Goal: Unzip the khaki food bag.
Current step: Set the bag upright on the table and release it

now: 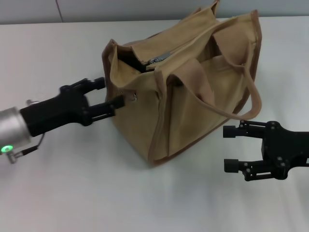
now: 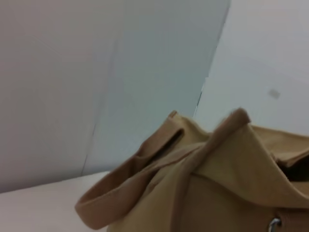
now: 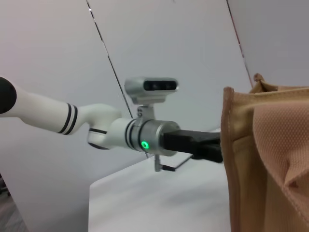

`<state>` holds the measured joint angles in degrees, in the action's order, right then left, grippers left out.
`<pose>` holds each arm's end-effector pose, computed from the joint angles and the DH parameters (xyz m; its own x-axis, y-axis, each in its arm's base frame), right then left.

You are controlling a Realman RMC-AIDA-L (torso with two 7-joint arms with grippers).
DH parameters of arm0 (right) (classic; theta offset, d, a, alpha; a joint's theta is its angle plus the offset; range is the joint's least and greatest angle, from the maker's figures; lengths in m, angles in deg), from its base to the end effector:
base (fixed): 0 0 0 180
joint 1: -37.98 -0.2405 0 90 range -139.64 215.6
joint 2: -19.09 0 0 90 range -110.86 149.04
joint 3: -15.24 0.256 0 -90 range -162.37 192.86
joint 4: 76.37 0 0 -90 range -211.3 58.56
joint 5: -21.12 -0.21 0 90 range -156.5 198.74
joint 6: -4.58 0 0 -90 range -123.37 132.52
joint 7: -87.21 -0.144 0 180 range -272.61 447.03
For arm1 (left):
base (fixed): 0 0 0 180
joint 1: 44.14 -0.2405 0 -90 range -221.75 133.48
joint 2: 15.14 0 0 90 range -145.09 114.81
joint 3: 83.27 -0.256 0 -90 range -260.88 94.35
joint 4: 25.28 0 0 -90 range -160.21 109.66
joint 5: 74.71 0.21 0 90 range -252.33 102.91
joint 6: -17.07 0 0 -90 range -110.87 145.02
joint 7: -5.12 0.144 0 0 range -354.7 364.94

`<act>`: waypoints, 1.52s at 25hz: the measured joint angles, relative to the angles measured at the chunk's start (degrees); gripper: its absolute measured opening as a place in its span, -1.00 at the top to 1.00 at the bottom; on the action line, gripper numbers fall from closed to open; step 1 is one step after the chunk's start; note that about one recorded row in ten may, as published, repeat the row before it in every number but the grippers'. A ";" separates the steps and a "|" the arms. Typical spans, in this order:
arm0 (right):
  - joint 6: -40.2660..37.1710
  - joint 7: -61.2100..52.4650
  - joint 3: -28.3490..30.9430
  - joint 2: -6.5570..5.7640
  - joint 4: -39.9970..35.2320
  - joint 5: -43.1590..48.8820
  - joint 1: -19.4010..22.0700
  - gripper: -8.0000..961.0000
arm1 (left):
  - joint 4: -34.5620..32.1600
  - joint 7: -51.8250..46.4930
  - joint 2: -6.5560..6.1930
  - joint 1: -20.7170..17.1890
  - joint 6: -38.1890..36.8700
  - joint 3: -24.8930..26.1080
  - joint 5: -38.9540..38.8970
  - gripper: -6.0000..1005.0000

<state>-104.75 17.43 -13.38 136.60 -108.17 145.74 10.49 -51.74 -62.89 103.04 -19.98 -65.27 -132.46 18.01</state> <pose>0.2775 0.2658 0.0077 0.7544 -0.3332 -0.5655 -0.3529 -0.9324 0.0786 -0.2860 0.3101 -0.0185 0.6726 0.3144 0.6699 0.5671 -0.8005 -0.1937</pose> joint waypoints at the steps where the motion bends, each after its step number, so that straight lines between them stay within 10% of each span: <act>1: 0.00 0.00 0.00 0.00 0.00 0.00 0.00 -0.77 | 0.22 0.21 0.20 0.82 0.99 -1.04 0.07 -0.66; 7: 0.36 0.00 0.08 0.00 -0.01 0.00 0.34 -0.77 | 1.29 2.72 0.50 3.77 3.24 -6.22 -0.22 -0.65; 32: 2.46 0.08 0.22 0.00 -0.02 -0.90 0.94 -0.77 | 2.65 5.88 0.15 2.56 0.61 -4.74 -4.92 0.99; 38: 2.55 0.09 1.06 -0.01 -0.08 -1.03 1.49 -0.77 | 2.23 2.89 -1.41 0.22 -3.14 -3.84 -4.54 0.97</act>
<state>-102.20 17.52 -12.32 136.59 -108.25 144.71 11.99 -49.51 -60.00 101.63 -19.76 -68.40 -136.30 13.48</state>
